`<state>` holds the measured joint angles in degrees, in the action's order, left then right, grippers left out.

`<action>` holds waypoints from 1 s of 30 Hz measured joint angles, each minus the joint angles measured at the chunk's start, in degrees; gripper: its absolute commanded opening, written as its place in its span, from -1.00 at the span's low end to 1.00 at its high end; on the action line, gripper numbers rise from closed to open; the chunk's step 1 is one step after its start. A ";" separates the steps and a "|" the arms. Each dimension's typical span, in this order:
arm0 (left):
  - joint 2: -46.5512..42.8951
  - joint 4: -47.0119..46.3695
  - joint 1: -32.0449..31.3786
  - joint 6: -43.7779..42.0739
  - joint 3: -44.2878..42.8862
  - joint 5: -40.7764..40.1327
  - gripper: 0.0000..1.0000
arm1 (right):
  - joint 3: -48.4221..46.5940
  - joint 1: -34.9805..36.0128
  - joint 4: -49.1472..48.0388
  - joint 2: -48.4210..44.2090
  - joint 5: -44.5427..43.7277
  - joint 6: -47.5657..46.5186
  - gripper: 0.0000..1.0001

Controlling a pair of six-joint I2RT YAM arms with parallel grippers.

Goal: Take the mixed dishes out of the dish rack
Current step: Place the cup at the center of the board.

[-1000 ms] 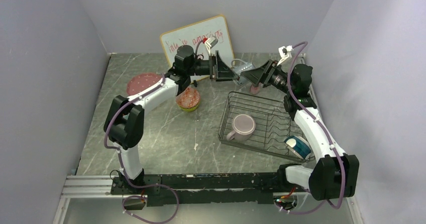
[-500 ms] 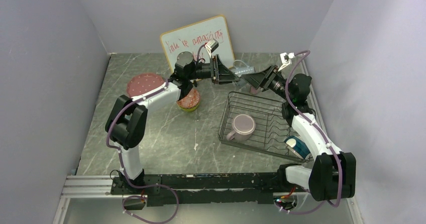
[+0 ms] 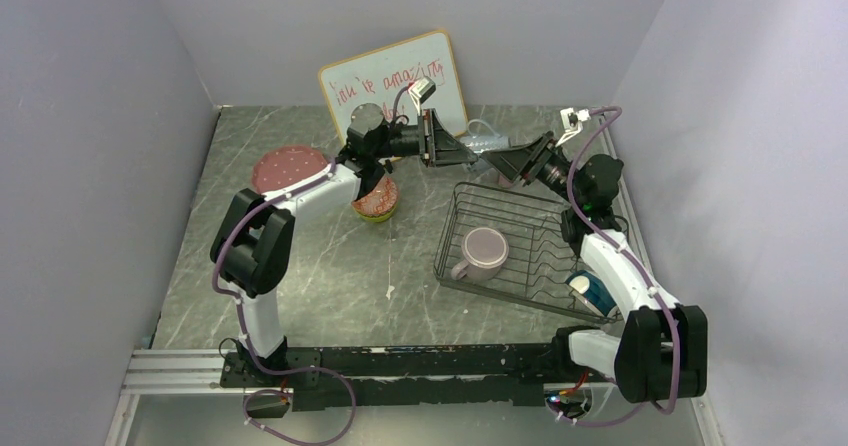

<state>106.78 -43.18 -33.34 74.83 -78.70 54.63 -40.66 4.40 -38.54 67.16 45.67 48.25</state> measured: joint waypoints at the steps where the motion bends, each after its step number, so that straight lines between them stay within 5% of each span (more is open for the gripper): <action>1: 0.00 -0.48 0.00 -0.13 0.00 0.35 -0.91 | 0.02 -0.02 -0.02 -0.17 0.24 -0.07 -0.58; 8: -0.09 -1.16 0.24 -2.32 0.46 2.05 -0.95 | -0.02 -0.17 3.17 -1.97 1.57 -4.74 0.64; 11: -0.79 0.13 0.66 -3.67 1.18 2.08 -0.95 | -0.52 -0.15 7.10 -2.51 3.17 -8.83 0.96; 19: -6.29 13.20 6.43 -15.37 1.75 3.15 -0.95 | -3.98 -0.09 17.84 -4.59 6.67 -21.51 0.98; 30: -19.10 64.50 9.29 -60.02 -7.96 -7.76 -0.95 | -4.52 -0.09 32.68 -8.52 8.70 -39.36 0.98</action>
<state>87.68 21.32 -24.05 14.81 -86.65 46.87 -45.19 4.32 -5.87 58.63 54.37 8.88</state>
